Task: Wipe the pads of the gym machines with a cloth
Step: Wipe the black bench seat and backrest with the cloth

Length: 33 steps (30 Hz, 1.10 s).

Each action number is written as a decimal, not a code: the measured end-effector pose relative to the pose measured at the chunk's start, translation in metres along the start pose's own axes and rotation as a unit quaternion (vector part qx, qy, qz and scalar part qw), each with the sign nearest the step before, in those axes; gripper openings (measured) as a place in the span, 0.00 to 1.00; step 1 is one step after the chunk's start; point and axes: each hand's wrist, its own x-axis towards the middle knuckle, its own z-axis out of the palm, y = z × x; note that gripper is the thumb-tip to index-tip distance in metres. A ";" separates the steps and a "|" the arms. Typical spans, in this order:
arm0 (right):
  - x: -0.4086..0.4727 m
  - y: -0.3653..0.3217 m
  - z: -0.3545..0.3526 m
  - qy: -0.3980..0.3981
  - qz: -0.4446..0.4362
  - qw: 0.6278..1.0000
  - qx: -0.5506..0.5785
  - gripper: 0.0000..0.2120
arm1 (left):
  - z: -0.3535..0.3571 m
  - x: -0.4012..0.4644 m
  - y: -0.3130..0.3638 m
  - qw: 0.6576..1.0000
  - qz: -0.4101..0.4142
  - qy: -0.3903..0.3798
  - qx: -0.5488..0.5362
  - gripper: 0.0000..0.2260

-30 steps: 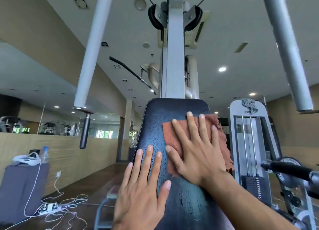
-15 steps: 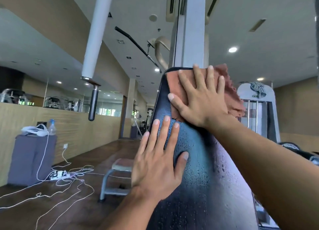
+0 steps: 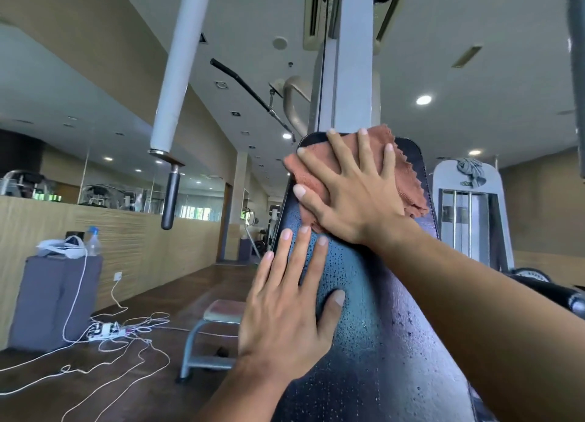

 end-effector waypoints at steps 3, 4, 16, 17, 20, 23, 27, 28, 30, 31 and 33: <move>-0.012 0.023 -0.002 0.005 0.033 0.999 0.002 0.30 | 0.001 -0.001 -0.001 1.000 -0.001 -0.003 0.001 0.30; -0.016 0.029 -0.002 0.008 0.085 0.996 0.017 0.31 | 0.001 -0.001 0.000 1.000 -0.002 -0.002 -0.001 0.30; -0.096 0.027 0.008 -0.022 0.056 0.998 0.000 0.33 | 0.000 -0.001 0.001 1.000 -0.003 -0.004 -0.002 0.30; -0.101 0.030 0.008 -0.029 0.049 0.998 -0.003 0.33 | 0.000 -0.002 0.001 1.000 -0.005 -0.008 -0.002 0.30; -0.105 0.031 0.007 -0.020 0.165 0.985 0.046 0.34 | 0.001 -0.002 0.001 1.000 -0.009 -0.008 0.000 0.30; -0.110 0.021 0.010 -0.021 0.135 0.990 0.028 0.34 | 0.002 -0.001 0.001 1.000 -0.005 0.000 0.001 0.30; -0.081 0.032 0.003 -0.014 0.141 0.989 0.045 0.34 | 0.003 -0.002 0.001 1.000 -0.008 0.011 -0.001 0.30; -0.067 0.033 0.002 -0.005 0.167 0.984 0.057 0.34 | 0.003 -0.001 0.001 1.000 -0.006 0.011 0.000 0.30; -0.041 0.026 0.001 0.001 0.179 0.982 0.056 0.34 | 0.003 -0.001 0.002 1.000 -0.006 0.008 0.003 0.30; -0.033 0.020 0.001 0.006 0.156 0.987 0.044 0.33 | 0.003 -0.001 0.002 1.000 -0.006 0.006 0.004 0.30; -0.023 0.011 0.003 0.006 0.092 0.995 0.027 0.33 | 0.002 -0.001 0.001 1.000 -0.011 -0.002 0.006 0.30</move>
